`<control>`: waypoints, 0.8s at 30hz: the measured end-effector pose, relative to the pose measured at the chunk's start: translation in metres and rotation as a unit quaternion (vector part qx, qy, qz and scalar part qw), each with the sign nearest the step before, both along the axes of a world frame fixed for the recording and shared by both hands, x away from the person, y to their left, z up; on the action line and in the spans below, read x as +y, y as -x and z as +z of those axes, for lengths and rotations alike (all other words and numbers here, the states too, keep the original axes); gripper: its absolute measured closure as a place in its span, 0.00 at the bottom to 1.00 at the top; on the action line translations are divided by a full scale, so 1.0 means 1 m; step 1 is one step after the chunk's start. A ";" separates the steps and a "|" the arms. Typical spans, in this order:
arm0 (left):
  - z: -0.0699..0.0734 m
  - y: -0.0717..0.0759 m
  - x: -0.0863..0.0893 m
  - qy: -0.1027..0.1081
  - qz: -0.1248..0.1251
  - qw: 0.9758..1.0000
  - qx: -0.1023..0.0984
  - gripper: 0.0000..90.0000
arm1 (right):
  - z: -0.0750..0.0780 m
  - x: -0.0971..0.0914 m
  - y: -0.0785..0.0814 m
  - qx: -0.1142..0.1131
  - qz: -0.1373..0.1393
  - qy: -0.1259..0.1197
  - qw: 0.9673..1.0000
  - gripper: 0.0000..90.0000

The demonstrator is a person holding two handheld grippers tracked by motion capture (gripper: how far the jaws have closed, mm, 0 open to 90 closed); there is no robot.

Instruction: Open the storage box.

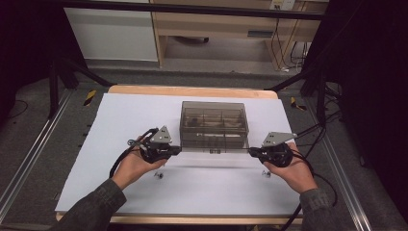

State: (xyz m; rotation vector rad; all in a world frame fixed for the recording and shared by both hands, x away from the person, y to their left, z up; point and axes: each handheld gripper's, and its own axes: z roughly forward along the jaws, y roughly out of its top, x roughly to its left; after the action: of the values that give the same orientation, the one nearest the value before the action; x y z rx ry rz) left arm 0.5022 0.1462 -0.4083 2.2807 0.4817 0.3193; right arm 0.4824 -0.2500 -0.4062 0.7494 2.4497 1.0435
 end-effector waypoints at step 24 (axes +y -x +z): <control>-0.007 0.010 -0.001 0.005 0.004 1.000 -0.004 0.95 | -0.007 0.000 0.011 -0.003 -0.003 -0.003 1.000 0.94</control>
State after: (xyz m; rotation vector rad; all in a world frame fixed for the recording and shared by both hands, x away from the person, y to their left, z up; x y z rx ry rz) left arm 0.4919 0.1454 -0.4153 2.2673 0.4866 0.3302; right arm 0.4711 -0.2503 -0.4129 0.7537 2.4397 1.0512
